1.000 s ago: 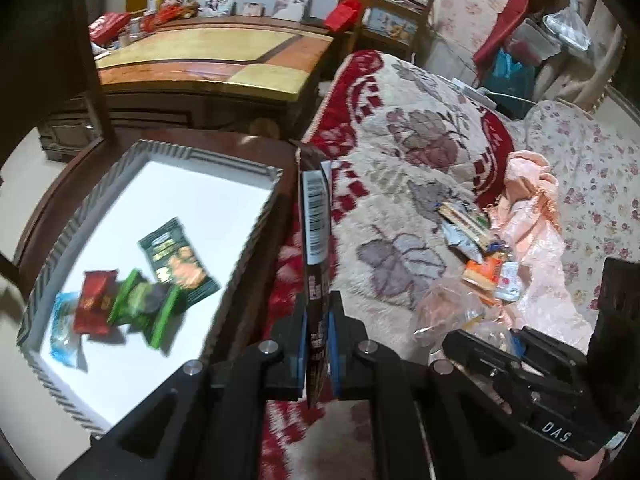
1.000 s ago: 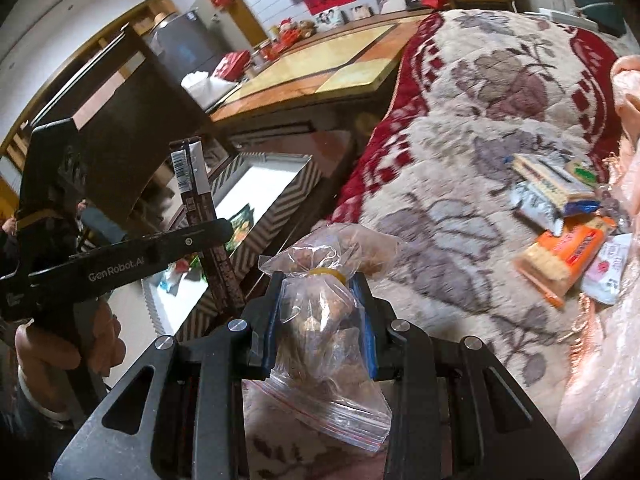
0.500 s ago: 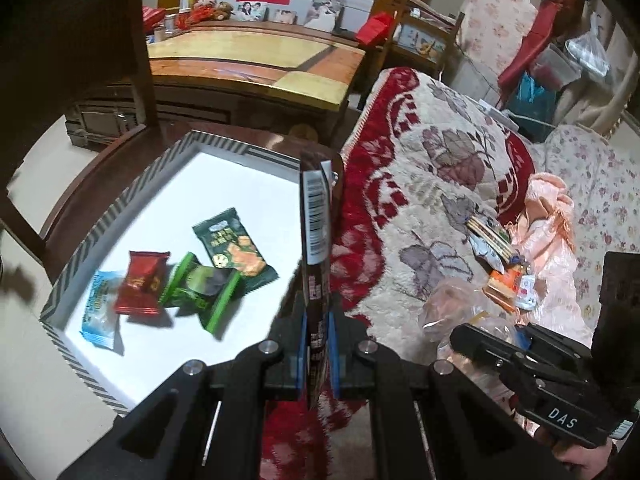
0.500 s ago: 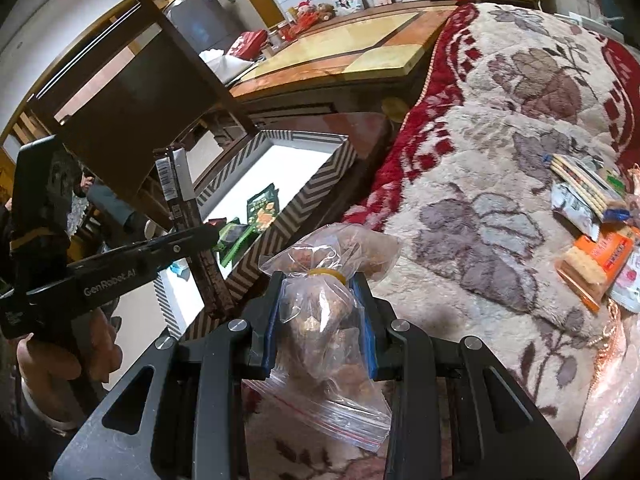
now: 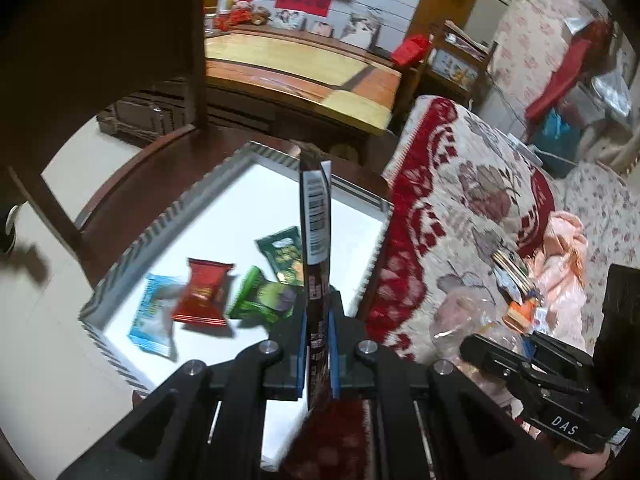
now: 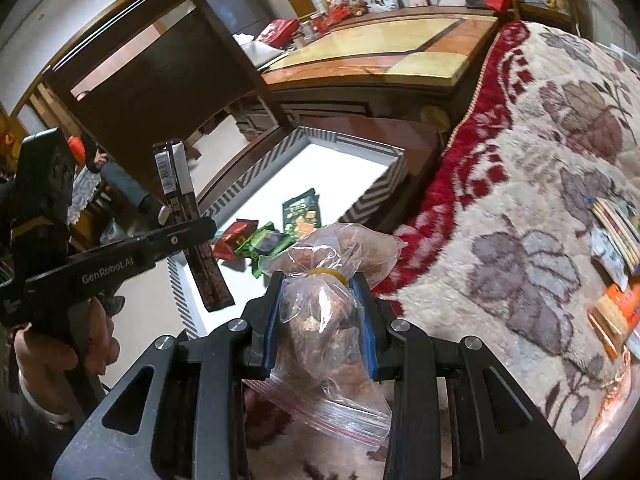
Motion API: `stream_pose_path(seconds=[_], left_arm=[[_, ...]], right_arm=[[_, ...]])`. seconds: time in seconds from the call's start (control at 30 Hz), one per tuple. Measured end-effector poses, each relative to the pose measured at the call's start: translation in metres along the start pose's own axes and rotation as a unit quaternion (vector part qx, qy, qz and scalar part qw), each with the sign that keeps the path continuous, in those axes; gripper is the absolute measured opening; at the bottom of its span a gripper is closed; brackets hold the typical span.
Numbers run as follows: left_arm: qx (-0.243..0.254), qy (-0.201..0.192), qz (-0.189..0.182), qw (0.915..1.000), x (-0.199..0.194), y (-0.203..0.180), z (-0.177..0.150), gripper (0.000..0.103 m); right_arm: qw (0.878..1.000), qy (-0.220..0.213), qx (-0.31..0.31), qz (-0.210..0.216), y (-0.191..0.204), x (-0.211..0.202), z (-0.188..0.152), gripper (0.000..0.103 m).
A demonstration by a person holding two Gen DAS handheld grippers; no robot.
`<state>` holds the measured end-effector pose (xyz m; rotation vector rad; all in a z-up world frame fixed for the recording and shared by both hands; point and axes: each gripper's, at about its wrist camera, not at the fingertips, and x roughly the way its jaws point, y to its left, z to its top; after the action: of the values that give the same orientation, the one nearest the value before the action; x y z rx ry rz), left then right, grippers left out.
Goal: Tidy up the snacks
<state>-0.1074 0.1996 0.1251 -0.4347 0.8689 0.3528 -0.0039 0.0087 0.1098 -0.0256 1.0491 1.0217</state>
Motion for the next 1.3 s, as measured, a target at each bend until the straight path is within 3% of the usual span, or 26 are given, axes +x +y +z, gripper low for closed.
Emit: stream_pose_path(seconds=[0.43, 1.3], left_arm=[[-0.054, 0.006, 0.023, 0.9983, 0.0, 0.057, -0.001, 0.01], [-0.031, 0.051, 0.032, 0.9977, 0.058, 0.052, 0.007, 0.01]], right_arm=[[1.0, 0.013, -0.026, 0.006, 0.022, 0.02, 0.013, 0.031], [0.997, 0.035, -0.066, -0.001, 0.047, 0.082, 0.051, 0.031]])
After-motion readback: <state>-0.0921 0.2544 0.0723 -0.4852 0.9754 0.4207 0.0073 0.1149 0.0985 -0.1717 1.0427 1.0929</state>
